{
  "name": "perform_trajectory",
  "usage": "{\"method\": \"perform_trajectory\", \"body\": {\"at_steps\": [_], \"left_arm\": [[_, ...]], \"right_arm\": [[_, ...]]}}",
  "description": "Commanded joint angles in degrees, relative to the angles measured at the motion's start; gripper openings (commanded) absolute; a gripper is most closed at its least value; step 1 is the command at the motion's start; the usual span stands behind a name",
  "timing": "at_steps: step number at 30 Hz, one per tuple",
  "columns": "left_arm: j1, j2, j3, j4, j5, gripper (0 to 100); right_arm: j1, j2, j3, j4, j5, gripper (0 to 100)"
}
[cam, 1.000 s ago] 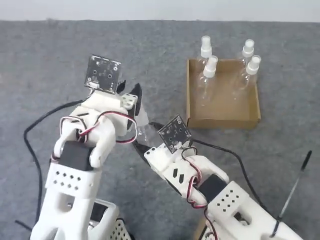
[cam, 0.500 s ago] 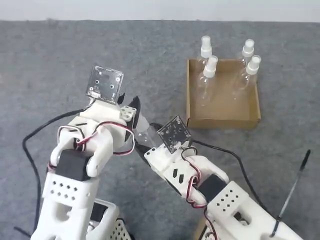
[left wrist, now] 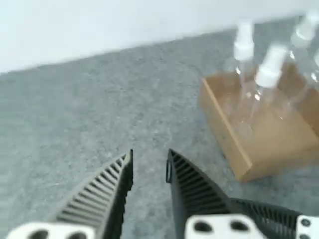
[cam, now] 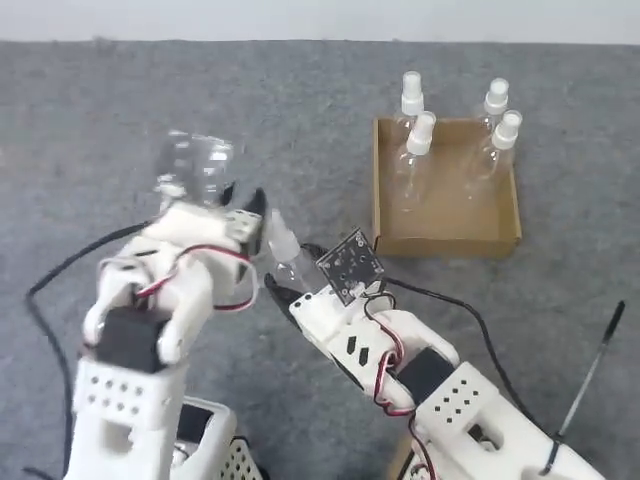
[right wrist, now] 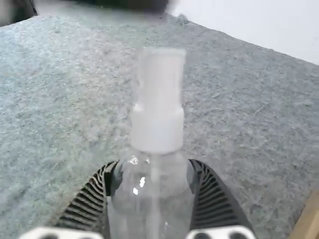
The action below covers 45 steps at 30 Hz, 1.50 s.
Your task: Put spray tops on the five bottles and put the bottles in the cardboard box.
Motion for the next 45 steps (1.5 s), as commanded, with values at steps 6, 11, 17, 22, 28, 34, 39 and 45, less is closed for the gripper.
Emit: {"method": "perform_trajectory", "body": {"at_steps": [6, 11, 17, 22, 28, 34, 39, 45], "left_arm": [[-3.8, -14.0, 5.3, 3.7, -4.1, 10], [-3.3, -19.7, 17.7, 0.5, -4.1, 10], [-3.2, -25.3, 29.3, -5.5, -4.0, 20], [-0.1, -27.5, 31.8, -6.1, -4.0, 26], [4.6, -29.1, 31.9, -4.7, -2.5, 34], [4.8, -29.1, 33.5, -8.2, -0.7, 35], [5.1, -29.3, 36.4, -11.5, -0.8, 35], [5.2, -29.3, 36.4, -11.4, -0.8, 35]], "right_arm": [[3.4, -2.2, -2.0, -1.2, -0.3, 0.6], [11.1, -1.6, -12.0, 8.9, -0.4, 0.6], [12.2, 1.5, -22.0, 13.9, -0.3, 0.6], [11.9, 14.0, -31.0, 14.3, -0.4, 0.6], [11.8, 27.8, -44.9, 21.3, -0.7, 0.6], [9.2, 28.9, -52.7, 29.8, -0.4, 0.6], [5.7, 23.1, -53.5, 37.3, -0.4, 0.6], [6.0, 18.2, -53.2, 41.5, 2.0, 0.6]]}}
